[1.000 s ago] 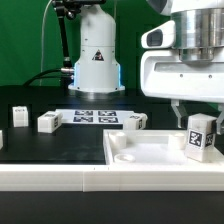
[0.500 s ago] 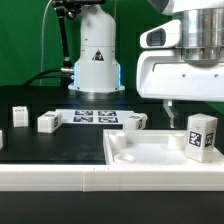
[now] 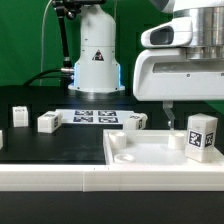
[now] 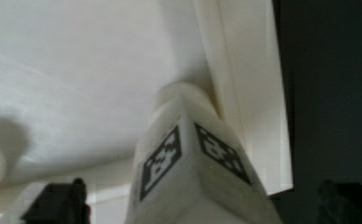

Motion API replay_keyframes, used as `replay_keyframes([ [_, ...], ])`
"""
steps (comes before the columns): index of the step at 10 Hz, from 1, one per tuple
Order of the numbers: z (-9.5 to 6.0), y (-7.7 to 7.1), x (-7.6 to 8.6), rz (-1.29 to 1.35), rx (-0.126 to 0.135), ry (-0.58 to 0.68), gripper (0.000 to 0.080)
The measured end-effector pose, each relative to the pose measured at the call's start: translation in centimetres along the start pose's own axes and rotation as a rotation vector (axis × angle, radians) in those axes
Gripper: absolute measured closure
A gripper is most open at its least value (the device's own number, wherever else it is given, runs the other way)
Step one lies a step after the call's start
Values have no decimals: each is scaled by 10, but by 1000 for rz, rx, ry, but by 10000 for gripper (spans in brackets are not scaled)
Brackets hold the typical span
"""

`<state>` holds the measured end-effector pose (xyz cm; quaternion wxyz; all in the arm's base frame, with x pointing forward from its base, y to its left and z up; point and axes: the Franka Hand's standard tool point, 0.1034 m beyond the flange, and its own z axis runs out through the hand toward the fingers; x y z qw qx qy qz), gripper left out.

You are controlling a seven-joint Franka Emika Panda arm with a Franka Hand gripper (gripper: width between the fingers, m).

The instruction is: Assemble one leg

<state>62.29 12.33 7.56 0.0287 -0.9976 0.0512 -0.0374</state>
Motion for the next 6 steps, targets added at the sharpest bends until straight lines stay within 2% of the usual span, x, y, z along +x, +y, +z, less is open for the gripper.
replay_keyframes([
  [3,1,0,0,-280,-43,1,150],
  [6,-1,1,2,-476,-60,-4,150],
])
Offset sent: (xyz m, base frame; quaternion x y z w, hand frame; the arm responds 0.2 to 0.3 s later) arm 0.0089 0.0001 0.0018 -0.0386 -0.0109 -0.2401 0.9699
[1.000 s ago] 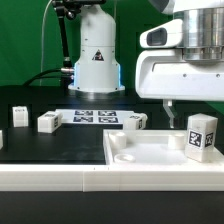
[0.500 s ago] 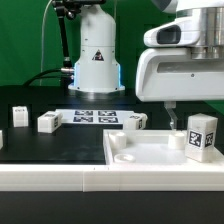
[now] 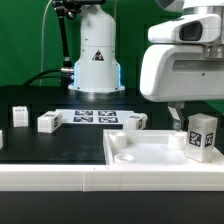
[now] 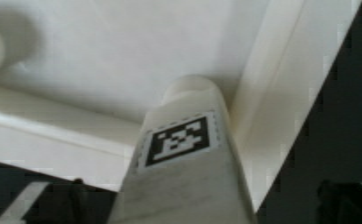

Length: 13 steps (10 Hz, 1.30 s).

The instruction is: Assemble one leg

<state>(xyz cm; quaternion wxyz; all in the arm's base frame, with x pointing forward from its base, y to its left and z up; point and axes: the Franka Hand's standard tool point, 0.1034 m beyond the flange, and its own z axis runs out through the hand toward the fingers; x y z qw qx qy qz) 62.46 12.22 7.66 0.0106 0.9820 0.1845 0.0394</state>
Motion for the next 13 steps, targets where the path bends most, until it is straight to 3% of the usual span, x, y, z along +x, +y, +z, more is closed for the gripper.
replay_keyframes([
  [2,0,0,0,-42,0,0,150],
  [4,0,0,0,-42,0,1,424],
  [5,0,0,0,-42,0,1,424],
  [6,0,0,0,-35,0,1,509],
  [8,0,1,0,21,5,2,509],
  [10,1,5,-2,241,37,7,509],
  [13,1,6,-3,552,63,28,508],
])
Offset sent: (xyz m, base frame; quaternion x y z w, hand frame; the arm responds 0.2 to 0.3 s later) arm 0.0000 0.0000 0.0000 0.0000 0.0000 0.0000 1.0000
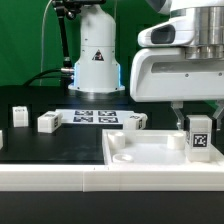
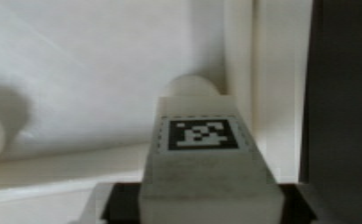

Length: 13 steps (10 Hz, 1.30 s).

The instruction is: Assemble one leg

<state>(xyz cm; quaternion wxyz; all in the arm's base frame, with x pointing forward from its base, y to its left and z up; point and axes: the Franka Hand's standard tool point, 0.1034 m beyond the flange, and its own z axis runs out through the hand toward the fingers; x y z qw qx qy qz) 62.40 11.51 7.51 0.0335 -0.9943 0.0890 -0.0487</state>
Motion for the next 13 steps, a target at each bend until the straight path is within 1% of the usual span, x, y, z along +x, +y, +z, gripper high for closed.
replay_keyframes([
  [3,0,-2,-2,346,-1,17,508],
  [4,0,-3,-4,507,-6,24,508],
  [6,0,-4,-5,748,-27,44,508],
  [7,0,-3,-5,800,-29,49,508],
  [8,0,-3,-5,847,-19,42,507],
  [9,1,-3,-5,907,-18,43,507],
  [11,1,-2,-5,889,-18,43,507],
  [12,0,-2,-3,807,-19,43,331],
  [13,0,-2,-3,783,-20,43,331],
])
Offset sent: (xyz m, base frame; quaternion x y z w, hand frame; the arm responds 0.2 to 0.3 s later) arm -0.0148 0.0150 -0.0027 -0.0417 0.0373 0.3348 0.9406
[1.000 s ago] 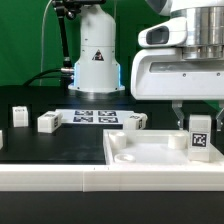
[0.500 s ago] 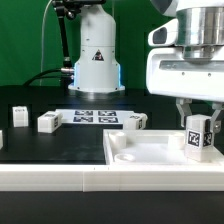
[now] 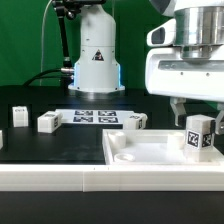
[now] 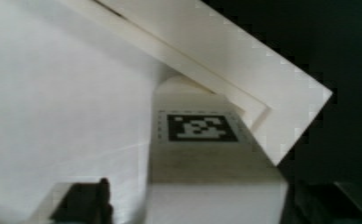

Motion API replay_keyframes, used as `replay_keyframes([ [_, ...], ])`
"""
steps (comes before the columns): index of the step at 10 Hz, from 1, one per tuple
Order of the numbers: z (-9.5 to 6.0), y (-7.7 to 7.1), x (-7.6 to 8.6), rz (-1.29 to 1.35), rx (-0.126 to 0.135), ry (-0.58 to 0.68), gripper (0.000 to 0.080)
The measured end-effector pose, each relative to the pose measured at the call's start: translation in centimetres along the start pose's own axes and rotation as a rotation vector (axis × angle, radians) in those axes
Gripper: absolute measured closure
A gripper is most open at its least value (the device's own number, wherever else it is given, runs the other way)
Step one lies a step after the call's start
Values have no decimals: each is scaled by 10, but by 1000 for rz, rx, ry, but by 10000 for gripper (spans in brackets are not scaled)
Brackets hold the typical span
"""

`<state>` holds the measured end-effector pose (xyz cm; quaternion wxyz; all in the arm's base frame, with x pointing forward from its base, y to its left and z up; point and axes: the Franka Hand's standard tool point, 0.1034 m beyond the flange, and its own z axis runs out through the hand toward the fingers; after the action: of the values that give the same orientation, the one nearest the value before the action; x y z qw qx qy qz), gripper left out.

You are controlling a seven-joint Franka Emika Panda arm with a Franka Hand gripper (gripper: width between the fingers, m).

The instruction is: Assemble one leg

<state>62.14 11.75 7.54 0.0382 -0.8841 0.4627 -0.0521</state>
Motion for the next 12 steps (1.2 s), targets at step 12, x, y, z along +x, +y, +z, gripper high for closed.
replay_keyframes([
  [12,-1,-4,-5,-932,-6,-2,150],
])
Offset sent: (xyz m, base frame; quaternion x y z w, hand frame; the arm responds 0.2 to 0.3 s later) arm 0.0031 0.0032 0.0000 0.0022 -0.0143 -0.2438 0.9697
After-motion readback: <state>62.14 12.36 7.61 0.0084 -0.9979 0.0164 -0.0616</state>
